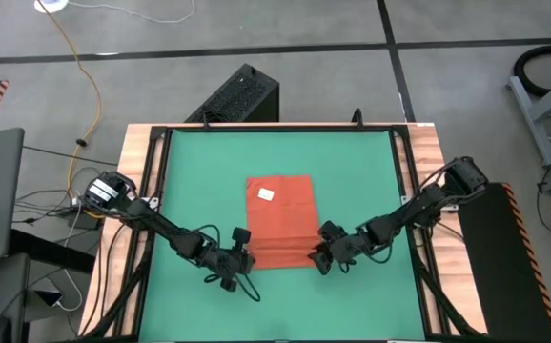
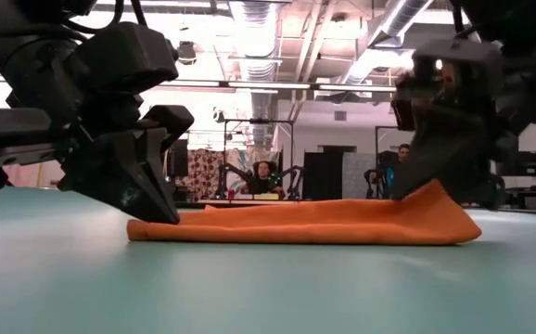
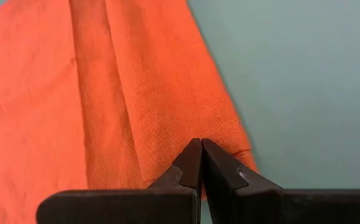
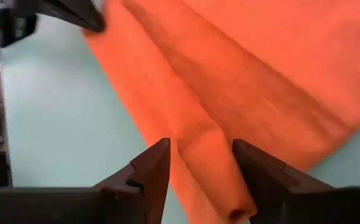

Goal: Roll towel
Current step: Roll the orange towel

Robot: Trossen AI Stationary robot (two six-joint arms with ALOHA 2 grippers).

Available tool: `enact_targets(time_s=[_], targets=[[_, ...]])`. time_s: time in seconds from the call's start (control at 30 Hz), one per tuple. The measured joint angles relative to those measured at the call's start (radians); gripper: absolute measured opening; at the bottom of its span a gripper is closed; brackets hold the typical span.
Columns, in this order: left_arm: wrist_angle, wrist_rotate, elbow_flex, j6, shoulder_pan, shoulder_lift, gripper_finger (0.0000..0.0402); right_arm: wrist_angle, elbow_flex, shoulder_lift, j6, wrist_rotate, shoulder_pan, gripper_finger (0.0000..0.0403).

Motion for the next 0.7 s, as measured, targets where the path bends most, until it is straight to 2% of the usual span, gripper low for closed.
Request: enact_targets(time_s=[0.2, 0.37, 0.5, 0.7], targets=[[-0.003, 0.000, 0.000, 0.000, 0.000, 0.000, 0.0000, -0.093, 0.001, -0.136, -0.161, 0.086, 0.022, 0.0192], [-0.007, 0.000, 0.000, -0.014, 0.000, 0.000, 0.0000, -0.073, 0.001, -0.192, -0.430, 0.328, 0.132, 0.0191], [-0.013, 0.000, 0.000, -0.024, 0.000, 0.000, 0.0000, -0.058, 0.001, -0.127, -0.510, 0.426, 0.191, 0.0184], [-0.013, -0.001, 0.000, -0.050, 0.000, -0.001, 0.0000, 0.082, 0.001, 0.058, -0.549, 0.430, 0.201, 0.0164]])
